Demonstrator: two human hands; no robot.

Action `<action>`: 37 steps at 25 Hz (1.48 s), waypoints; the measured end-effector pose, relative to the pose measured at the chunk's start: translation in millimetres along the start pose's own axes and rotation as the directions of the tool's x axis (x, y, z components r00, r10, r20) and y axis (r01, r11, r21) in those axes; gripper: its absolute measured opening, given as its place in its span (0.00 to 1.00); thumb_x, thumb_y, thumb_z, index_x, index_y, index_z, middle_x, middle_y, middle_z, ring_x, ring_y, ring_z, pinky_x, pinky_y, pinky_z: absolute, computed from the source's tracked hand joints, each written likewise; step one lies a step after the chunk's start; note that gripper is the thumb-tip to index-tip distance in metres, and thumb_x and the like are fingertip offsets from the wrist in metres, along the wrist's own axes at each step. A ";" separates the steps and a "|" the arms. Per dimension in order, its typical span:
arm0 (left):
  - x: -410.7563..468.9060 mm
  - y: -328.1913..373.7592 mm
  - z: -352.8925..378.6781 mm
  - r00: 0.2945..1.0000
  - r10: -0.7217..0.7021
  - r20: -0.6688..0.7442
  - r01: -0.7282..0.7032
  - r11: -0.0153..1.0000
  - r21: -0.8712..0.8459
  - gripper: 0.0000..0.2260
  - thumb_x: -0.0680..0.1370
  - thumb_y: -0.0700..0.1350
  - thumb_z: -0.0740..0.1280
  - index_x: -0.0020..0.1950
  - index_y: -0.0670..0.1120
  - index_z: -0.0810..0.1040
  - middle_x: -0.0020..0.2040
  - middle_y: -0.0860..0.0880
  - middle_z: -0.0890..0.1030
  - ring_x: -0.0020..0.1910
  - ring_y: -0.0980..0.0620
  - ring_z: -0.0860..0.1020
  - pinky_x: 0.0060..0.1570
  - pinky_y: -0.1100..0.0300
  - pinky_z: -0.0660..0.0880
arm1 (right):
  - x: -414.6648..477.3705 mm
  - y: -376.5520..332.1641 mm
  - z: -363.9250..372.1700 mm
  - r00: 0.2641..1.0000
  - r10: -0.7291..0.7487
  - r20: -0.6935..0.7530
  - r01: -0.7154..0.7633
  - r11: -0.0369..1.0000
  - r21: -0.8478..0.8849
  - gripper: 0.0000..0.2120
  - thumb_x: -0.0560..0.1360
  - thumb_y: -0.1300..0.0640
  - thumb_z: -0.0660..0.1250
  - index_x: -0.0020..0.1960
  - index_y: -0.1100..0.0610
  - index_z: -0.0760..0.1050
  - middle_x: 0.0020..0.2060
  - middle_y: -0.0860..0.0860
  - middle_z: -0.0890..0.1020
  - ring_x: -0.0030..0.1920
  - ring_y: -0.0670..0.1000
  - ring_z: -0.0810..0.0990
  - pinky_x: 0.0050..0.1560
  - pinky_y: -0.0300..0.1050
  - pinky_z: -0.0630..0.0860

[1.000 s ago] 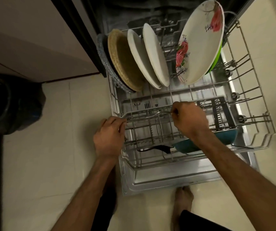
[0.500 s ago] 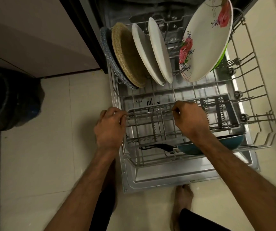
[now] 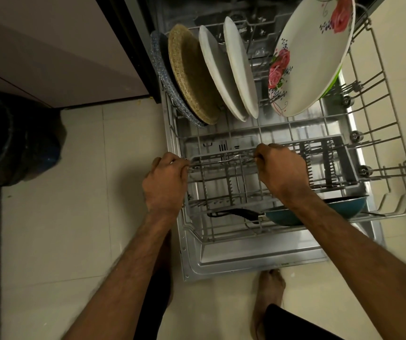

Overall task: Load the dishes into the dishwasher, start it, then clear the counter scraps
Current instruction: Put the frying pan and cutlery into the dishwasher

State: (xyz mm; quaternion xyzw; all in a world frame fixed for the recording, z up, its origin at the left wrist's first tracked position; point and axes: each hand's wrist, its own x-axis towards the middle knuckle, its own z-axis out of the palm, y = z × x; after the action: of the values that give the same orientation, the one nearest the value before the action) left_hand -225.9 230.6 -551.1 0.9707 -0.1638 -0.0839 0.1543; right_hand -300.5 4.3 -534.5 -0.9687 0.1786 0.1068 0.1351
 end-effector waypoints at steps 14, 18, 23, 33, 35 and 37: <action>9.0 2.0 4.7 0.991 0.110 0.071 -0.116 0.989 0.090 0.09 0.79 0.47 0.68 0.58 0.49 0.83 0.54 0.50 0.79 0.54 0.48 0.76 0.48 0.52 0.77 | 12.6 14.0 13.3 0.998 -0.059 -0.011 0.058 0.996 -0.061 0.09 0.81 0.54 0.64 0.58 0.54 0.79 0.45 0.53 0.83 0.41 0.54 0.83 0.38 0.43 0.75; 9.2 1.8 4.1 0.989 0.135 0.064 -0.140 0.987 0.085 0.08 0.79 0.47 0.69 0.56 0.48 0.83 0.53 0.48 0.79 0.53 0.46 0.77 0.48 0.49 0.78 | 12.8 15.2 15.5 0.998 -0.059 -0.010 0.058 0.996 -0.064 0.09 0.81 0.54 0.64 0.58 0.54 0.78 0.42 0.53 0.83 0.36 0.51 0.80 0.35 0.41 0.70; 8.5 2.5 4.9 0.985 0.166 0.049 -0.170 0.981 0.096 0.07 0.79 0.47 0.69 0.54 0.47 0.84 0.51 0.48 0.80 0.51 0.46 0.78 0.46 0.47 0.79 | 14.5 16.6 18.3 0.999 -0.038 0.003 0.038 0.998 -0.055 0.09 0.81 0.54 0.64 0.59 0.53 0.78 0.43 0.52 0.83 0.39 0.53 0.82 0.36 0.42 0.71; 8.3 5.0 6.9 0.988 0.121 0.097 -0.140 0.967 0.212 0.10 0.76 0.40 0.72 0.57 0.48 0.83 0.54 0.48 0.79 0.54 0.46 0.78 0.51 0.46 0.78 | 11.4 17.0 4.6 0.993 -0.069 -0.098 0.074 0.996 0.050 0.10 0.81 0.53 0.64 0.55 0.56 0.81 0.46 0.52 0.82 0.42 0.54 0.82 0.38 0.46 0.78; 10.6 6.1 6.9 0.984 0.139 0.112 -0.160 0.963 0.217 0.11 0.76 0.39 0.72 0.57 0.48 0.83 0.54 0.49 0.78 0.54 0.46 0.77 0.52 0.45 0.78 | 11.8 20.6 3.2 0.997 -0.031 -0.077 0.038 0.994 0.101 0.09 0.80 0.53 0.66 0.54 0.56 0.81 0.48 0.52 0.80 0.46 0.53 0.81 0.42 0.49 0.80; 11.7 7.6 7.4 0.982 0.143 0.124 -0.167 0.962 0.216 0.12 0.76 0.39 0.72 0.58 0.49 0.82 0.55 0.49 0.78 0.55 0.47 0.77 0.53 0.46 0.78 | 11.9 24.2 4.0 0.999 -0.018 -0.047 0.024 0.993 0.115 0.08 0.79 0.54 0.67 0.54 0.56 0.80 0.51 0.52 0.79 0.50 0.52 0.79 0.46 0.52 0.81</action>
State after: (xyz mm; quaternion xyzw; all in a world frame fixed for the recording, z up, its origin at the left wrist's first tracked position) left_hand -218.8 217.7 -556.9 0.9602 -0.2559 -0.1044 0.0400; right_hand -299.4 -20.1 -546.7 -0.9633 0.1774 0.0725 0.1877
